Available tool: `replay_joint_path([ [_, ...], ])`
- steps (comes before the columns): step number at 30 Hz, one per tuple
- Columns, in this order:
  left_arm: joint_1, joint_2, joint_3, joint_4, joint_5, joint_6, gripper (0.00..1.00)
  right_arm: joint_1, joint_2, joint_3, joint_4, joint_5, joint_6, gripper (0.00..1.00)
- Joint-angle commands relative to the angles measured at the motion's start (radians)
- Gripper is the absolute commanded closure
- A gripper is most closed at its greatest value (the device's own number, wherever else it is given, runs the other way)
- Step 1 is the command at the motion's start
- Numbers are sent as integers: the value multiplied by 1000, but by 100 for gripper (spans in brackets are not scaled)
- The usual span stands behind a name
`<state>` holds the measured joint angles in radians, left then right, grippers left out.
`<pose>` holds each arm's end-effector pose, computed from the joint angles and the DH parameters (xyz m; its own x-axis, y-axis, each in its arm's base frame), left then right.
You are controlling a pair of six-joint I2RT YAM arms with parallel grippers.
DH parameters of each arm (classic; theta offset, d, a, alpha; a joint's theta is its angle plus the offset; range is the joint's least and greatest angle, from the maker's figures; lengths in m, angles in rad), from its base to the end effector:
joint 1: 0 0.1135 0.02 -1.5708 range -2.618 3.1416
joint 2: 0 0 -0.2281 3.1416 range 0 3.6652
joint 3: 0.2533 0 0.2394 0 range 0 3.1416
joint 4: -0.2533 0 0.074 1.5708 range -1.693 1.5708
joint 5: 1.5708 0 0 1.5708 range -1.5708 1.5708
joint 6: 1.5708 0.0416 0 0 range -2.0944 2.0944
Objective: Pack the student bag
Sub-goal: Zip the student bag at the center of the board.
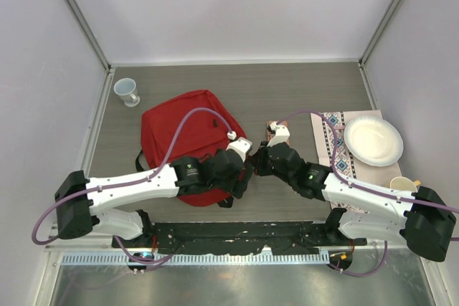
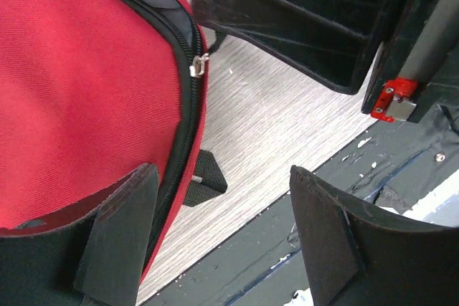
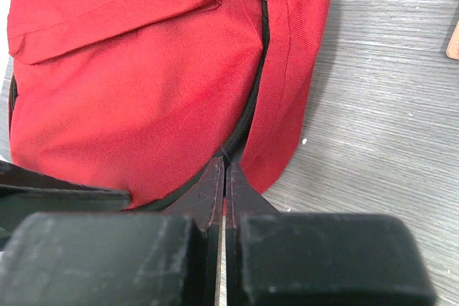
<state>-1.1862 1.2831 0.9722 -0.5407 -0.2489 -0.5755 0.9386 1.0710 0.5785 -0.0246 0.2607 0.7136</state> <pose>0.1106 -0.2461 0.2324 -0.6926 0.3053 -0.6535 0.5490 0.8108 -0.2031 0.1520 0.1893 0.2005 -0.6444 0.1905 -0.7406 -0.2980 0.8293 0.4727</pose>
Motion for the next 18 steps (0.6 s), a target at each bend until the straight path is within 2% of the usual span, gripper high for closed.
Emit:
replay_joint_path([
  [1,-21,39,16,48,2,17,24,-3,-29,44,31,45,9,99],
  [5,-27,47,-10,42,-39,-4,25,-4,-26,49,31,46,9,99],
  [13,-46,32,-61,41,-283,-69,29,-4,-23,55,31,38,9,99],
  [16,-47,10,-88,85,-303,-63,30,-4,-23,60,31,35,12,99],
  [18,-47,15,-92,94,-299,-58,35,-4,-23,61,31,35,12,99],
])
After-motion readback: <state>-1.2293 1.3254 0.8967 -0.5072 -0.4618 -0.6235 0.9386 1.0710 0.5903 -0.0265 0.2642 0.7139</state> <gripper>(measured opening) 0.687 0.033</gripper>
